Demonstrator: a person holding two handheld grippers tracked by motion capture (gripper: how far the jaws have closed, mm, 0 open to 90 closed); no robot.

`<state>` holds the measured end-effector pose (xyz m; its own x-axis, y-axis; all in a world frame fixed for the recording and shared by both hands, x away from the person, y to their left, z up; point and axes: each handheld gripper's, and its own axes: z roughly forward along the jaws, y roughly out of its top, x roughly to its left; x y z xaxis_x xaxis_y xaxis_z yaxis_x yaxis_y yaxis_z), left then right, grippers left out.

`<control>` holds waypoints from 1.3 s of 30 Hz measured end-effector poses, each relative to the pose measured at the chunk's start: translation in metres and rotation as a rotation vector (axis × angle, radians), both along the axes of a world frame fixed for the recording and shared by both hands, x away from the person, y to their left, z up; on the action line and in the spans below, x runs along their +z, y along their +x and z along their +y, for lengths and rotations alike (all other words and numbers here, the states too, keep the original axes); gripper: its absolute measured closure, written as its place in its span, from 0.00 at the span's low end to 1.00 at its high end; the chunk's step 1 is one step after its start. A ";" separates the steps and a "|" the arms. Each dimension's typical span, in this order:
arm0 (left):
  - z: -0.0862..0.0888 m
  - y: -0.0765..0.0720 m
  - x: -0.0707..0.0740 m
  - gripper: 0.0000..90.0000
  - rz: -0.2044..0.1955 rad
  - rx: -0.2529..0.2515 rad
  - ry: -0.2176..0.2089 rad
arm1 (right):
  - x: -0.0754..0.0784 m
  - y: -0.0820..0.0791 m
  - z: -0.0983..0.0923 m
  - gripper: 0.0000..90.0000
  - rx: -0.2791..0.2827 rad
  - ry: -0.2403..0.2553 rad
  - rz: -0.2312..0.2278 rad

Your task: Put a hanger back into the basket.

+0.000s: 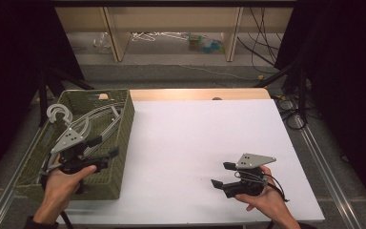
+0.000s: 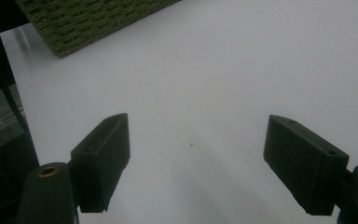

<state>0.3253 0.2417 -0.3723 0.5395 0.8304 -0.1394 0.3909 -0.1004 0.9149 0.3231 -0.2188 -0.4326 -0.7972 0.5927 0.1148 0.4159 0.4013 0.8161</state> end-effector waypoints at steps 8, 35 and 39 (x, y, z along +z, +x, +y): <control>-0.041 -0.017 -0.008 0.18 -0.002 -0.083 0.010 | -0.001 0.000 0.000 0.22 -0.013 0.014 -0.006; -0.074 -0.053 -0.050 0.18 -0.083 -0.206 0.006 | -0.003 -0.026 0.007 0.21 -0.018 0.049 -0.037; -0.074 -0.051 -0.052 0.18 -0.070 -0.202 0.007 | -0.002 -0.027 0.008 0.21 -0.022 0.057 -0.054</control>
<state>0.2739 0.1673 -0.4244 0.7034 0.7050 -0.0908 0.2981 -0.1766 0.9381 0.2958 -0.2110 -0.4349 -0.7902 0.6036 0.1060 0.3789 0.3452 0.8587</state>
